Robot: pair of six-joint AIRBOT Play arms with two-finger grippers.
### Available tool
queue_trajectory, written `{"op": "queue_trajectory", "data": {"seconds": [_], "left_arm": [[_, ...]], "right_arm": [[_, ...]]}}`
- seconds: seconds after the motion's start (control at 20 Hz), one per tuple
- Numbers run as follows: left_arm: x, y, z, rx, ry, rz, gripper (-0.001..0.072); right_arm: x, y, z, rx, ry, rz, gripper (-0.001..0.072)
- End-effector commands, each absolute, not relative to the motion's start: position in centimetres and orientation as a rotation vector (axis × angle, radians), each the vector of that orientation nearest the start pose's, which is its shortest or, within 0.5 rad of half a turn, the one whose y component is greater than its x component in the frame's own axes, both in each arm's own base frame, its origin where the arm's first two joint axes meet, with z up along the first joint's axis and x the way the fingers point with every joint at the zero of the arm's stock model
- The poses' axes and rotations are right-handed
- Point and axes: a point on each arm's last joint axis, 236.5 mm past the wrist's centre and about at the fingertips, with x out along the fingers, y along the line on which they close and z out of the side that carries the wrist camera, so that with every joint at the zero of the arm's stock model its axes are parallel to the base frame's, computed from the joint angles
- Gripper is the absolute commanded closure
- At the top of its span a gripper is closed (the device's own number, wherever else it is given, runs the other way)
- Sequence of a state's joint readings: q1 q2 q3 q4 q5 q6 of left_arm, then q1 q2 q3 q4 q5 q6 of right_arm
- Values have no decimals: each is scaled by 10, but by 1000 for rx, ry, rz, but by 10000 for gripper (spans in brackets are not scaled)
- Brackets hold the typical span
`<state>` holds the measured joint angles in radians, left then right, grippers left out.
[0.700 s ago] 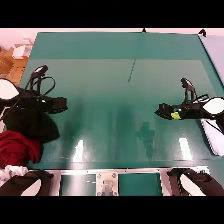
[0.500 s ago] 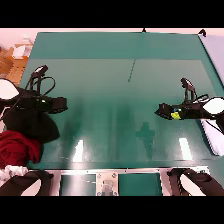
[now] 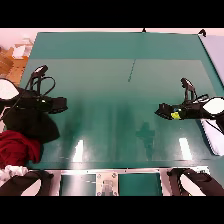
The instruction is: Fold the shirts.
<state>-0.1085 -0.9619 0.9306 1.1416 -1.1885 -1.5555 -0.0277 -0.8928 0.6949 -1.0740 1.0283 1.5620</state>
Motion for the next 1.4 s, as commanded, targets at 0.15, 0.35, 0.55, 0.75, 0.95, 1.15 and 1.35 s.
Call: {"op": "queue_trajectory", "data": {"seconds": [0.15,0.35,0.55,0.75,0.95,1.15,1.35], "left_arm": [[325,-124,63,-350,1113,-321,681],[355,-53,56,-7,999,-139,-13],[363,74,60,133,973,254,-13],[334,137,5,87,1198,381,-13],[305,147,-59,48,1451,393,-13],[291,137,-90,13,1581,368,464],[306,138,-66,30,1568,336,683]], "right_arm": [[294,89,3,493,1191,195,691],[294,89,4,497,1190,197,692],[303,87,7,499,1149,186,691],[306,86,7,499,1139,183,692],[306,86,7,499,1139,183,692],[306,87,8,505,1137,185,691],[306,88,9,512,1136,188,691]]}}
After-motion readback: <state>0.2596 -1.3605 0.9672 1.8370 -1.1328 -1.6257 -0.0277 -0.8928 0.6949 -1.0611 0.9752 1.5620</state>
